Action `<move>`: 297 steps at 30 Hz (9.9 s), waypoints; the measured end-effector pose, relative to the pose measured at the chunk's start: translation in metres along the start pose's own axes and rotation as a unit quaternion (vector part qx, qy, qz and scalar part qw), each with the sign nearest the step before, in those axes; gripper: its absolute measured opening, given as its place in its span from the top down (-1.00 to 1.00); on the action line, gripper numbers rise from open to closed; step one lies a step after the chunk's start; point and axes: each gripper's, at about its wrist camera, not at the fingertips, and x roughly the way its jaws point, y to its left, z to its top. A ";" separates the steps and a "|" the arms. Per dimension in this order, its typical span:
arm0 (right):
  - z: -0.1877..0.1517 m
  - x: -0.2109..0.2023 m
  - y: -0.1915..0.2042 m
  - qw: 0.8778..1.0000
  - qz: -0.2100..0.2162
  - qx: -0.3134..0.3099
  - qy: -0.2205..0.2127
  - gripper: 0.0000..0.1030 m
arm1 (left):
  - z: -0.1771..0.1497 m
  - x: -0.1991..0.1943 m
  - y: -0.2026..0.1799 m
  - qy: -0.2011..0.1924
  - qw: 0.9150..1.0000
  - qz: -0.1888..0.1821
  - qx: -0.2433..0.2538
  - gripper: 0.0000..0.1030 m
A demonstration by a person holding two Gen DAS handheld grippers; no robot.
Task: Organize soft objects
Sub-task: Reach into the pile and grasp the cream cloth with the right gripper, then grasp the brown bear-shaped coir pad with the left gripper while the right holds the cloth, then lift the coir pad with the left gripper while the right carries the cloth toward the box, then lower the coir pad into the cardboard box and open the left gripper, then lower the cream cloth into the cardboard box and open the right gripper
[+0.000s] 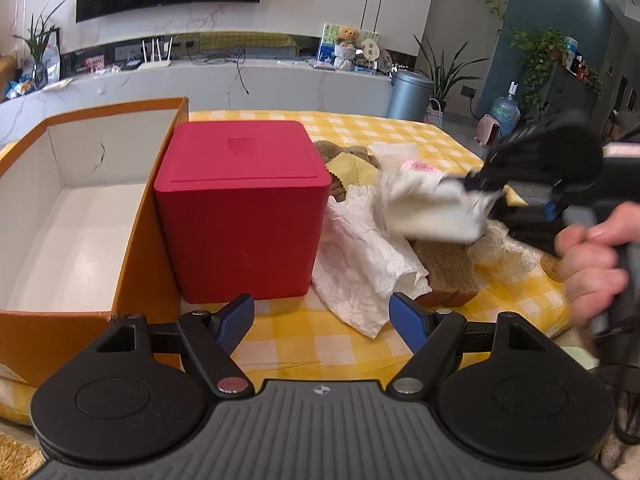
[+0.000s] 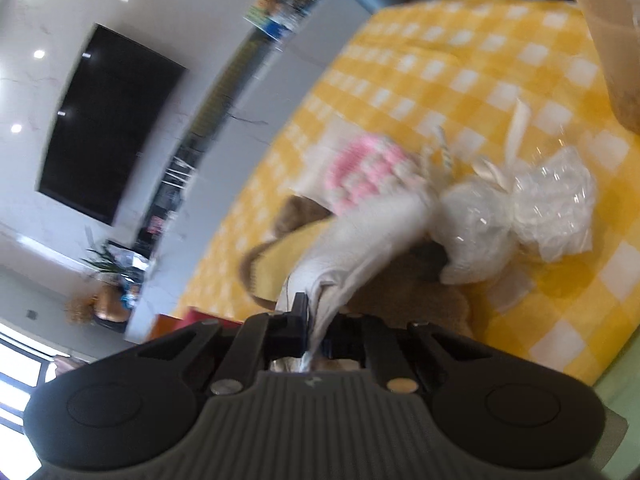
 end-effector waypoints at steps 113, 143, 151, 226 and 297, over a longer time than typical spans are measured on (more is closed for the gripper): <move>0.011 -0.087 -0.015 0.995 -0.010 -0.048 -0.090 0.88 | 0.039 0.070 -0.105 -0.039 0.993 -0.014 0.109 -0.68; 0.006 -0.076 -0.002 0.993 -0.026 -0.090 -0.070 0.88 | 0.085 0.110 -0.018 0.034 0.968 -0.230 -0.095 -0.75; 0.001 -0.047 0.001 0.990 -0.072 -0.121 -0.027 0.85 | 0.072 0.136 -0.037 0.060 0.977 -0.193 -0.062 -0.83; -0.003 -0.118 0.044 0.979 0.119 -0.104 -0.128 0.91 | 0.083 -0.067 -0.024 -0.185 0.964 0.031 0.188 0.33; -0.240 0.045 0.213 0.859 0.023 -0.509 0.042 -0.63 | 0.019 -0.119 0.209 -0.114 0.975 0.153 -0.110 -0.20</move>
